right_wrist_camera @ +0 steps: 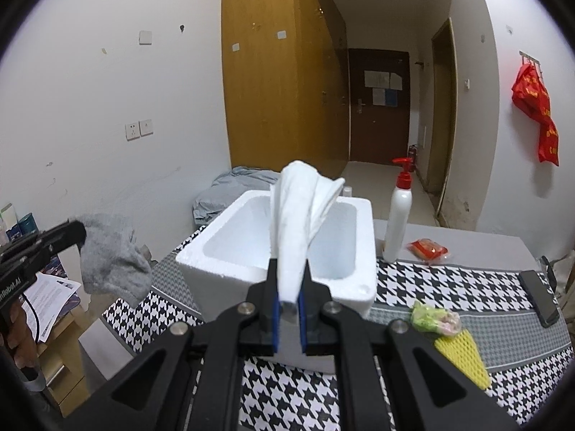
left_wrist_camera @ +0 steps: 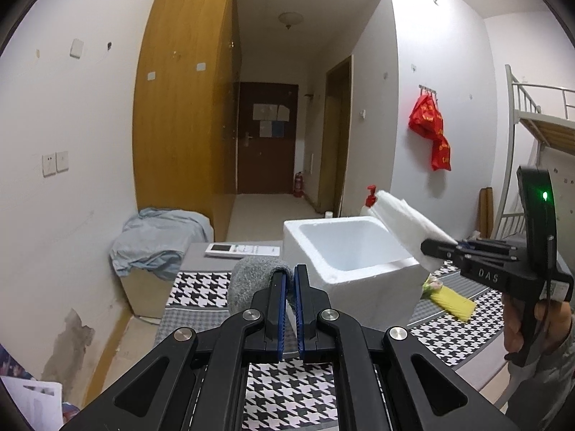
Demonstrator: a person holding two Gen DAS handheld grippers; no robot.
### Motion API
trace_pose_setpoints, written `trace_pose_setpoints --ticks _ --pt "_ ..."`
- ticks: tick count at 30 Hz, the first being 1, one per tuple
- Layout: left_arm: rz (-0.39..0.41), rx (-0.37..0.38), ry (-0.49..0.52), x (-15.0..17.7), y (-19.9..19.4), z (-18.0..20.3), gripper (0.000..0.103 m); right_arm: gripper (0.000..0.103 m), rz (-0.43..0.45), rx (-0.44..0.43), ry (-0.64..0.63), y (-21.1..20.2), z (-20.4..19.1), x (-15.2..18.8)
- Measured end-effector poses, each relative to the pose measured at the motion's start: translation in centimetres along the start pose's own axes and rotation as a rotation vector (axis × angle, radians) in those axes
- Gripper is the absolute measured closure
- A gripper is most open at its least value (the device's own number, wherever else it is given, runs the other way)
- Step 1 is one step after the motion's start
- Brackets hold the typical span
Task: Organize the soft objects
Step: 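Carry the white cloth with right gripper while left gripper carries the sock toward the foam box, then open the right gripper over the foam box to drop the white cloth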
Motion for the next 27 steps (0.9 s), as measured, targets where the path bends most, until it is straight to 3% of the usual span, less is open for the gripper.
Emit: trace_pose_setpoints --ticks 13,21,22,23,24,26,27 --pt "-0.014 -0.023 -0.026 -0.1 1.4 -1.7 0.098 0.092 -0.041 -0.013 0.003 3.6 -0.5 -1.7" --pt "-0.024 -0.033 -0.026 -0.2 1.8 -1.9 0.098 0.085 -0.060 -0.007 0.004 5.0 -0.2 -2.1" --pt "-0.024 -0.034 -0.026 -0.2 1.8 -1.9 0.098 0.081 -0.062 -0.001 0.006 5.2 -0.1 -2.2" --pt "-0.024 -0.034 -0.026 -0.3 1.9 -1.9 0.098 0.065 -0.063 0.008 0.002 5.5 0.0 -2.2" --pt "-0.024 -0.034 -0.026 -0.3 1.9 -1.9 0.098 0.040 -0.066 0.017 -0.005 5.6 0.0 -2.3" --pt "-0.024 -0.035 -0.026 -0.3 1.9 -1.9 0.098 0.015 -0.054 0.032 -0.008 5.5 0.0 -2.2" --pt "-0.023 -0.036 -0.027 -0.4 1.9 -1.9 0.098 0.007 -0.041 0.039 -0.003 5.3 0.1 -2.3"
Point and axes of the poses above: each gripper's, at about its wrist camera, not at the fingertips, and y roughly the way its jaws point, z to its right, x to its underside, the point moved 10 cm from there along y, roughly the way its jaws point, and after that the axes turned 12 degrees about -z, right-handed, at the moved point
